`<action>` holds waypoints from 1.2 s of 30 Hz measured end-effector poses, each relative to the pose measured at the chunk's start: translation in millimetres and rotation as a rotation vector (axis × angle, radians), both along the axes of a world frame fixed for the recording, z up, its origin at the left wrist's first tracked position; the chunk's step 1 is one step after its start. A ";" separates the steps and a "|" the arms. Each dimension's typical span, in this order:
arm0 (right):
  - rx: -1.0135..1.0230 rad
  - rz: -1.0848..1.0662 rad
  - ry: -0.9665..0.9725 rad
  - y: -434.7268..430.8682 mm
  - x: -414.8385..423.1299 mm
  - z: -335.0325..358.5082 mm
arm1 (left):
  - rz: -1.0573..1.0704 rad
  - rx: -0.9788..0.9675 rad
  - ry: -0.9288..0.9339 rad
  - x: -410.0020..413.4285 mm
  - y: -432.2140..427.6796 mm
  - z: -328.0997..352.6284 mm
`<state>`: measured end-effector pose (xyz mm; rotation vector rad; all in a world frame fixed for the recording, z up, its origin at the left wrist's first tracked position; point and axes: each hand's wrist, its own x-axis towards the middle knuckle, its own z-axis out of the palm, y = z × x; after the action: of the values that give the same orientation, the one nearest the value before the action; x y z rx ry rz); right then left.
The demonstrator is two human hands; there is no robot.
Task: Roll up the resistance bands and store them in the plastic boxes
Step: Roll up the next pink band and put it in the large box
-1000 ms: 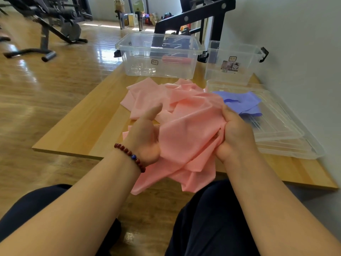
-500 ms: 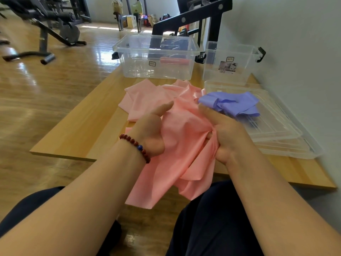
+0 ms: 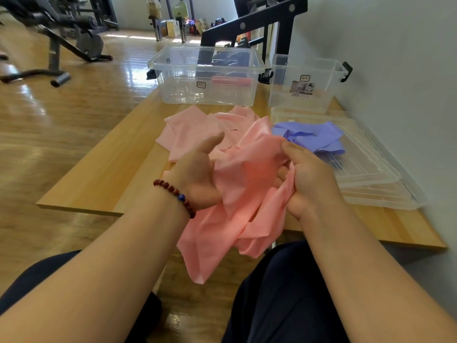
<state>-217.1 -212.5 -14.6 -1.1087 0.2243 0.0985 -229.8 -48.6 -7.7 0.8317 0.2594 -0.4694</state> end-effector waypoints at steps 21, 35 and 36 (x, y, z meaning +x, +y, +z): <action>-0.670 0.001 -0.096 18.7 13.8 -0.6 | 0.351 0.431 -0.299 -18.5 17.0 -5.3; -0.890 -0.019 -0.164 20.0 14.1 3.8 | 0.320 0.343 -0.236 -24.3 25.4 1.2; -0.751 -0.100 -0.130 17.0 16.3 3.3 | 0.331 0.334 -0.204 -23.0 28.3 1.5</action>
<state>-200.8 -195.4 -11.3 -1.8402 0.2031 -0.1630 -252.8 -20.3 -6.2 1.1309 0.2843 -0.0276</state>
